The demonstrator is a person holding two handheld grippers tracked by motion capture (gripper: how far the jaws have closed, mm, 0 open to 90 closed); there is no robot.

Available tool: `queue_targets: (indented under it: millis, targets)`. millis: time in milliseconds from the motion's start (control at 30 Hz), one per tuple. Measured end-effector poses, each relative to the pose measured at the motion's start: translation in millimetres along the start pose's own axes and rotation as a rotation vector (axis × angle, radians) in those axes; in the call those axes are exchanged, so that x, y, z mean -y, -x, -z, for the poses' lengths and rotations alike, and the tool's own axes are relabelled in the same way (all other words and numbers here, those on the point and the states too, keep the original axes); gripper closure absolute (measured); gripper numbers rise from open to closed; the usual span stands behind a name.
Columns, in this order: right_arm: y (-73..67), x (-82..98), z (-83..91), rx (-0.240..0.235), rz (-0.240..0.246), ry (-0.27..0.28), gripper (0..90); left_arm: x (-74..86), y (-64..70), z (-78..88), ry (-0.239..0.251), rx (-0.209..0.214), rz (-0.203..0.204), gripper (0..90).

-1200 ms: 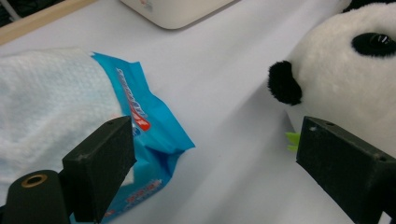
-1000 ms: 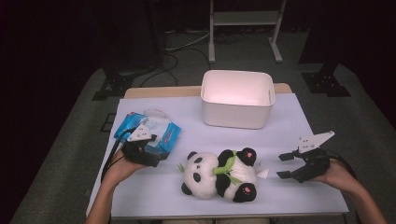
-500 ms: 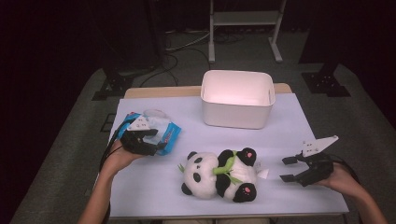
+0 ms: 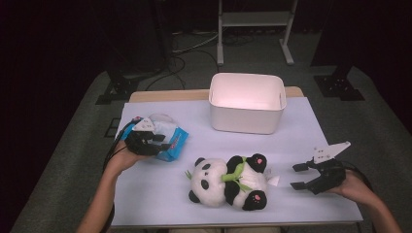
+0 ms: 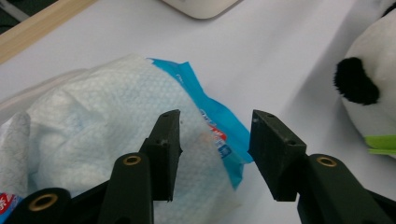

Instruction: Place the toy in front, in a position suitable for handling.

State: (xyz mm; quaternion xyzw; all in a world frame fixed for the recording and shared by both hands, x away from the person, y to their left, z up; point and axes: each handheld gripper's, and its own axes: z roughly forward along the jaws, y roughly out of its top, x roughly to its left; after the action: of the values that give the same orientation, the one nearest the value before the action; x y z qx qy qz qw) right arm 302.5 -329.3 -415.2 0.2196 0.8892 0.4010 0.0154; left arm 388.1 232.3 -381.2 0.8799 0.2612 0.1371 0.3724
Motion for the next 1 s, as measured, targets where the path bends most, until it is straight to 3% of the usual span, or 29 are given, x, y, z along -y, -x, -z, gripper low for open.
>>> queue_targets:
  millis: [467,667,1000]
  targets:
    - [0.1,5.5,-0.5,-0.001,-0.006,-0.004,29.4,4.9,-12.1,-11.1,-0.007,0.091,0.029,75.7]
    - [0.4,8.5,-2.4,-0.004,-0.015,-0.005,29.4,6.5,-14.0,-13.3,-0.034,0.082,0.018,88.4]
    - [-1.0,7.9,-4.4,-0.009,-0.007,-0.004,29.4,6.3,-15.2,-8.7,-0.032,0.110,0.021,90.0]
